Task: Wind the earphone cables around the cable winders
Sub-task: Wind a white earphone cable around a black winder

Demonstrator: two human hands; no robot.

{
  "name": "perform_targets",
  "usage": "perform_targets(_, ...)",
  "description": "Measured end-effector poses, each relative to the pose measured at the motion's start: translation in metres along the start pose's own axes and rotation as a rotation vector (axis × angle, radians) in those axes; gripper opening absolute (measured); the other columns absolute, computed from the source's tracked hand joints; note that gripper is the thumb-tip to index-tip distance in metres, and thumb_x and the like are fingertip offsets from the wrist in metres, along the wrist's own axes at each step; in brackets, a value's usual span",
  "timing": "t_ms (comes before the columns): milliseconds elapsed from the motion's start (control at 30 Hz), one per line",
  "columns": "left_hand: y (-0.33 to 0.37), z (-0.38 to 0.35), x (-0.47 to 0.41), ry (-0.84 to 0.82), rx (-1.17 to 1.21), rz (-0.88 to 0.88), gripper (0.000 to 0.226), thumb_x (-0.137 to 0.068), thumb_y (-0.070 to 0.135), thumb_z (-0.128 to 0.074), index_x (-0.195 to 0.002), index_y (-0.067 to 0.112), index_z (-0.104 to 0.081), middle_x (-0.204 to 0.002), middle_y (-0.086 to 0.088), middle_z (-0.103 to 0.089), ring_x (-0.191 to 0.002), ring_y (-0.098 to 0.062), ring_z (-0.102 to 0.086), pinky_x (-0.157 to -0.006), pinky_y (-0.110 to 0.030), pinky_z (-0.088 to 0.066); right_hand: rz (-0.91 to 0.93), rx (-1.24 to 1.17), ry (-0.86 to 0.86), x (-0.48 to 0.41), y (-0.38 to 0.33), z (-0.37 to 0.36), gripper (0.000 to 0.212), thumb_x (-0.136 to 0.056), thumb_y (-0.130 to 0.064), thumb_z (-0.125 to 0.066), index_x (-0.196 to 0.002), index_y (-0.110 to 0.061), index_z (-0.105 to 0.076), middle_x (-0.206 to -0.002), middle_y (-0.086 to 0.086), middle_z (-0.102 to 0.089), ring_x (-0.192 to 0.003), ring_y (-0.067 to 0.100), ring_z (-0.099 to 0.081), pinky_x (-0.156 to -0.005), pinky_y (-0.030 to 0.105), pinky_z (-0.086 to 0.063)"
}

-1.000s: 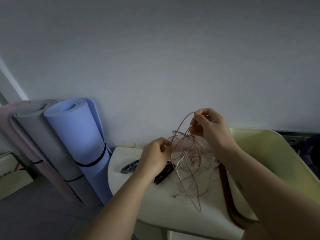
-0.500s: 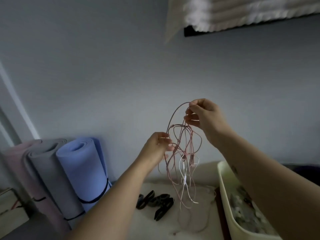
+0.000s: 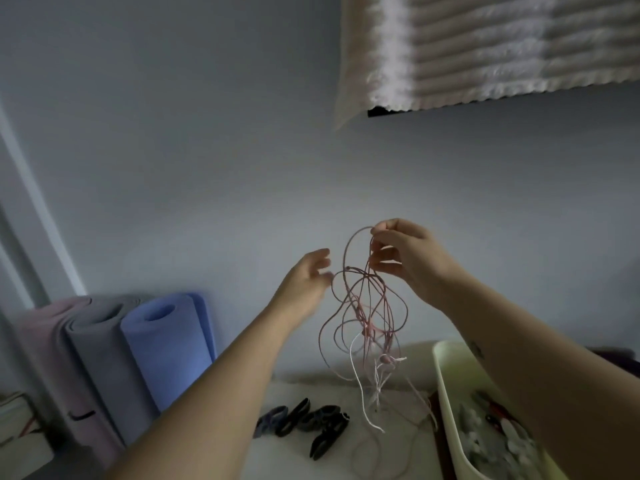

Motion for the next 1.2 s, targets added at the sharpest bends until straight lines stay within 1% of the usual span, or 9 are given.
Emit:
perform_targets(133,-0.018,-0.033,0.008,-0.191,-0.255,-0.027,0.050,-0.096,0.009,-0.054,-0.142,0.023,-0.041,-0.127,0.007,-0.055,-0.107,-0.010,-0.054,-0.073,0.000,-0.039,-0.067,-0.063,0.030,0.002,0.022,0.009,0.018,-0.094,-0.003,-0.047,-0.080,-0.009,-0.056,-0.071,0.006,-0.051,-0.061,0.020,-0.053,-0.071,0.035,-0.049)
perform_targets(367,-0.057,-0.052,0.008,-0.305,-0.246,0.103,0.017,-0.098,0.020,-0.052,-0.111,0.018,-0.063,-0.119,0.001,-0.061,-0.113,-0.014,-0.055,-0.098,-0.027,-0.040,-0.189,-0.382,0.196,-0.006,0.053,0.028,0.014,-0.093,-0.006,-0.046,-0.082,-0.010,-0.054,-0.062,0.003,-0.044,-0.055,0.017,-0.042,-0.067,0.035,-0.053)
perform_targets(467,-0.072,-0.051,0.007,-0.221,-0.071,0.173,0.021,-0.098,0.027,-0.052,-0.119,0.028,-0.055,-0.118,0.007,-0.054,-0.116,-0.013,-0.051,-0.102,-0.033,-0.040,-0.207,-0.449,0.231,-0.009,0.058,0.029,0.016,-0.092,-0.005,-0.045,-0.078,-0.008,-0.052,-0.060,0.005,-0.045,-0.055,0.017,-0.042,-0.069,0.038,-0.054)
perform_targets(567,-0.088,-0.050,0.015,-0.048,0.014,0.227,0.031,-0.097,0.019,-0.052,-0.128,0.024,-0.050,-0.119,0.006,-0.052,-0.101,-0.008,-0.052,-0.079,-0.019,-0.043,-0.197,-0.441,0.253,-0.014,0.062,0.029,0.018,-0.092,-0.005,-0.045,-0.076,-0.008,-0.052,-0.060,0.005,-0.045,-0.055,0.017,-0.043,-0.067,0.038,-0.055)
perform_targets(633,-0.090,-0.037,0.032,0.221,0.059,0.144,0.020,-0.095,0.010,-0.051,-0.111,0.021,-0.057,-0.105,0.006,-0.059,-0.084,-0.005,-0.054,-0.062,-0.007,-0.041,-0.172,-0.422,0.261,-0.017,0.061,0.029,0.017,-0.092,-0.004,-0.045,-0.078,-0.007,-0.052,-0.061,0.005,-0.045,-0.055,0.017,-0.044,-0.071,0.039,-0.057)
perform_targets(733,-0.081,-0.035,0.061,0.376,0.013,-0.132,0.009,-0.092,0.014,-0.054,-0.088,0.020,-0.058,-0.081,0.005,-0.060,-0.073,-0.011,-0.055,-0.060,-0.013,-0.044,-0.149,-0.414,0.256,-0.019,0.062,0.025,0.015,-0.093,-0.004,-0.045,-0.081,-0.006,-0.053,-0.062,0.005,-0.046,-0.056,0.017,-0.046,-0.077,0.041,-0.057)
perform_targets(900,-0.071,-0.052,0.058,0.238,-0.313,-0.219,0.032,-0.083,0.053,-0.051,-0.098,0.027,-0.059,-0.088,0.018,-0.056,-0.080,-0.001,-0.053,-0.069,-0.014,-0.043,-0.147,-0.394,0.254,-0.019,0.064,0.014,0.013,-0.093,-0.005,-0.045,-0.083,-0.006,-0.053,-0.063,0.005,-0.047,-0.056,0.016,-0.047,-0.078,0.040,-0.058)
perform_targets(1000,-0.082,-0.064,0.045,0.091,-0.456,-0.112,0.031,-0.090,0.044,-0.057,-0.116,0.026,-0.058,-0.106,0.013,-0.059,-0.094,-0.006,-0.057,-0.084,-0.027,-0.048,-0.130,-0.407,0.280,-0.016,0.060,0.014,0.012,-0.093,-0.004,-0.045,-0.083,-0.006,-0.053,-0.063,0.005,-0.046,-0.056,0.016,-0.047,-0.081,0.041,-0.058)
perform_targets(1200,-0.082,-0.050,0.023,-0.020,-0.169,0.013,0.021,-0.100,0.026,-0.046,-0.091,0.024,-0.065,-0.070,0.006,-0.060,-0.066,-0.007,-0.056,-0.066,-0.022,-0.045,-0.085,-0.356,0.369,-0.016,0.057,0.032,0.013,-0.093,-0.003,-0.043,-0.084,-0.007,-0.052,-0.066,0.005,-0.049,-0.060,0.017,-0.049,-0.080,0.039,-0.055)
Point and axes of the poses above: each hand's wrist, its own x-axis away from the middle knuckle, its own z-axis out of the back of the hand, y = z × x, the point moved 7 cm from there along -x, towards the middle knuckle
